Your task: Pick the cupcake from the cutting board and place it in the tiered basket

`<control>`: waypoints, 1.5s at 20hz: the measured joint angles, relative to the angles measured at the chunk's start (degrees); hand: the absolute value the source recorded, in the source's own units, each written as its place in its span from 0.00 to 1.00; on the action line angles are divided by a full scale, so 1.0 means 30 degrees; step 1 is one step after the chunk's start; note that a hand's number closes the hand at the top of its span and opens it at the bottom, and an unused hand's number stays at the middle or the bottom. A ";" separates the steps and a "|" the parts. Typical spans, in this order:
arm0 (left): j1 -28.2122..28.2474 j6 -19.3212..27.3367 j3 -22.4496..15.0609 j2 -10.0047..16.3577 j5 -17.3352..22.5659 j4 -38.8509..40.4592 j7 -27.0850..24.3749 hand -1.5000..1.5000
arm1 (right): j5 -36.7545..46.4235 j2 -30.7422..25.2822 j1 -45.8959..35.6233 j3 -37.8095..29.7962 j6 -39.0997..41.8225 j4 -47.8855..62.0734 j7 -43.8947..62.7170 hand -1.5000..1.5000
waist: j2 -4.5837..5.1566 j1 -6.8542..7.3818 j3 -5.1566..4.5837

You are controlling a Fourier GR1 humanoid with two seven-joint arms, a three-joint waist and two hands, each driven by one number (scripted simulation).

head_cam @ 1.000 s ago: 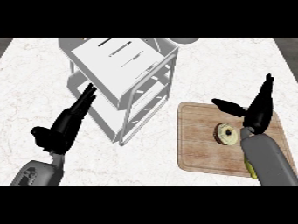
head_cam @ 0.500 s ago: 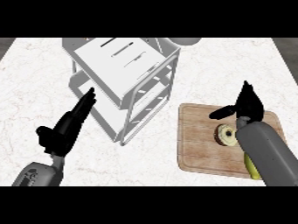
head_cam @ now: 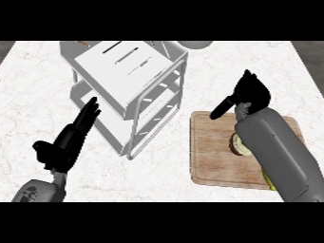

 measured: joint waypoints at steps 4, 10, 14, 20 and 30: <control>0.0039 -0.0025 0.0173 0.0074 0.0014 0.0014 0.0006 0.50 | 0.1100 0.0359 -0.0079 -0.0302 0.0833 0.0351 0.0398 0.00 | 0.0021 -0.0185 0.0025; 0.0201 0.0243 0.0213 -0.0100 -0.0244 -0.0096 -0.0253 0.50 | 0.2073 0.1185 0.0490 -0.1682 0.1745 0.1129 0.0516 0.00 | 0.0092 -0.0232 0.0070; 0.0041 0.0317 0.0235 -0.0308 -0.0339 -0.0007 -0.0216 0.50 | 0.2989 0.1939 0.1153 -0.2471 0.2051 0.0719 0.0529 0.00 | 0.0154 -0.0186 0.0103; -0.0092 0.0034 0.0337 -0.0287 -0.0333 0.0043 -0.0136 0.50 | 0.4617 0.2744 0.2997 -0.3336 0.2182 -0.0475 0.0577 0.00 | 0.0210 -0.0135 0.0096; -0.0251 -0.0216 0.0404 -0.0597 -0.0514 0.0174 -0.0293 0.50 | 0.6640 0.4168 0.5842 -0.4570 0.2454 -0.2709 0.0537 0.00 | 0.0292 0.0115 0.0133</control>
